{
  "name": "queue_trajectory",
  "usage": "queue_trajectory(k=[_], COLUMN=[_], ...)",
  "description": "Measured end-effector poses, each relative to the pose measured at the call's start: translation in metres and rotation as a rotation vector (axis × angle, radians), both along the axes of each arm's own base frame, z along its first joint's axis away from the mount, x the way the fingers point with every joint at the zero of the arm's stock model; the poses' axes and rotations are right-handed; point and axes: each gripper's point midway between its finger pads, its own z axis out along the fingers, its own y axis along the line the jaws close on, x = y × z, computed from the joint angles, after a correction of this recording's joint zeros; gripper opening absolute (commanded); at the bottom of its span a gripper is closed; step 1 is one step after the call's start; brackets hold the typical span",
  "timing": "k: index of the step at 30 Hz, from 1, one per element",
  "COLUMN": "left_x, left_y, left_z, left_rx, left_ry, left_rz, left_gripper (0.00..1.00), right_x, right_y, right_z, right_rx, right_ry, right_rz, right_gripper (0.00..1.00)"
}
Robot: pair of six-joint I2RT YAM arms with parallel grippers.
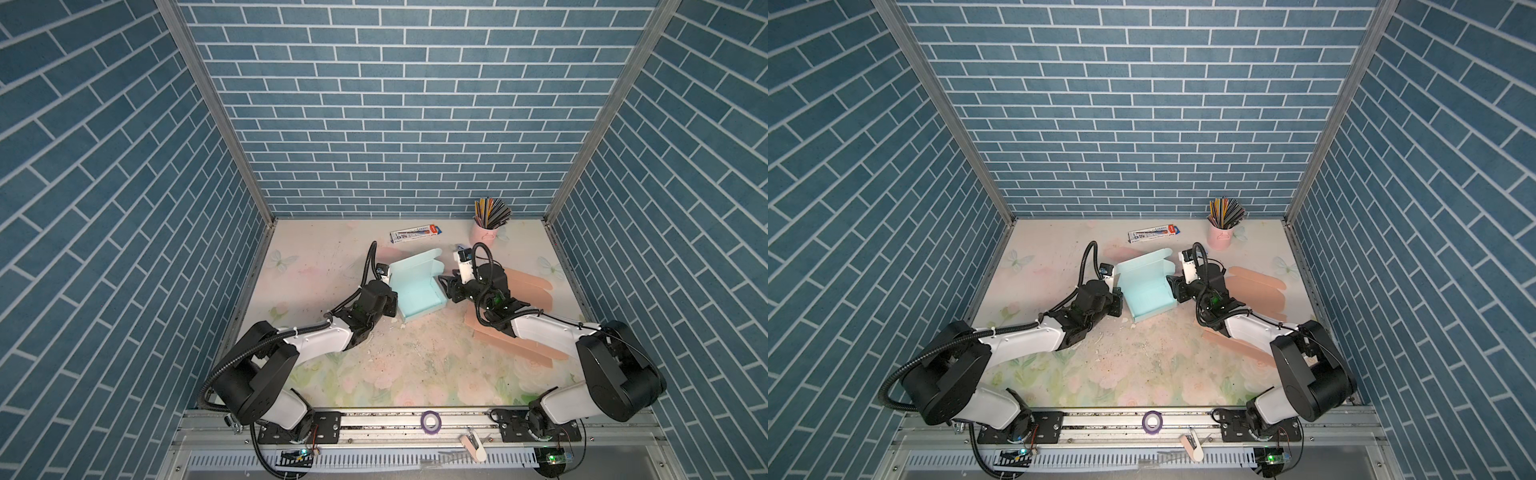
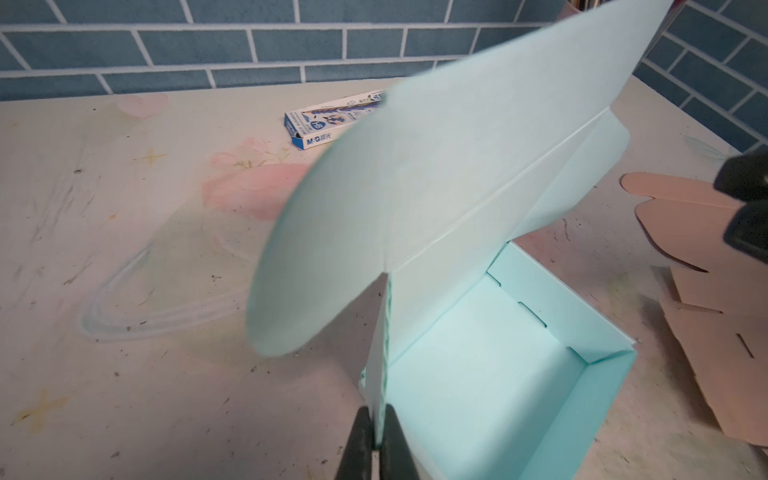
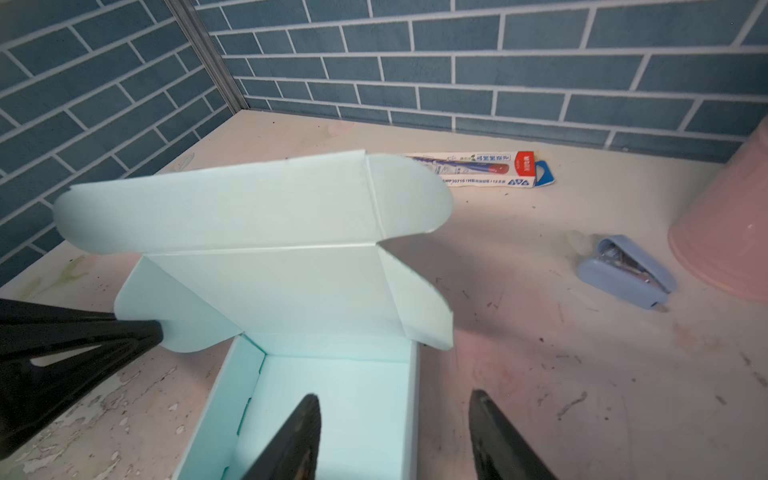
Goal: Fold the paper box
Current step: 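Hold the lid with the left gripper while the right gripper releases and draws back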
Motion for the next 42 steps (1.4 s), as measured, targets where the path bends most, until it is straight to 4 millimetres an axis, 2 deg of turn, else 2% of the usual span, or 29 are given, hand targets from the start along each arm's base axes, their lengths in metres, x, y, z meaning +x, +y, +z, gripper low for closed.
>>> queue_trajectory(k=[2,7,11,18,22,27,31,34,37,42], left_x=[-0.002,-0.008,-0.010,-0.013,-0.020,-0.031,-0.038,-0.041,-0.041,-0.041], left_y=[-0.005,-0.014,-0.017,-0.017,-0.019,-0.021,-0.020,-0.019,-0.017,-0.016], left_z=[0.000,0.003,0.003,0.007,0.016,0.024,0.020,0.015,0.013,0.012], left_rx=[-0.001,-0.010,-0.009,-0.007,-0.019,-0.030,-0.021,-0.016,-0.014,-0.013], left_ry=[0.001,-0.001,-0.002,-0.004,-0.007,-0.010,0.003,0.016,0.022,0.024], left_rz=[-0.034,-0.101,-0.126,-0.153,-0.200,-0.255,-0.278,-0.284,-0.284,-0.282], left_gripper=[0.09,0.09,0.09,0.08,0.08,0.08,0.08,0.08,0.08,0.08], right_x=[0.000,-0.004,-0.009,-0.002,0.006,0.009,0.010,0.018,0.027,0.029], right_y=[-0.002,0.012,0.015,-0.001,-0.013,-0.019,-0.013,-0.002,0.005,0.013], right_z=[-0.001,-0.001,-0.007,-0.015,-0.013,-0.009,-0.007,-0.006,-0.007,-0.006], right_rx=[-0.010,-0.020,-0.048,-0.113,-0.127,-0.122,-0.099,-0.073,-0.053,-0.027], right_ry=[0.002,0.001,0.006,-0.007,-0.041,-0.071,-0.078,-0.067,-0.059,-0.049], right_rz=[0.042,0.171,0.213,0.191,0.182,0.213,0.271,0.325,0.358,0.404], right_gripper=[0.61,0.60,0.60,0.60,0.59,0.59,0.60,0.60,0.61,0.61])
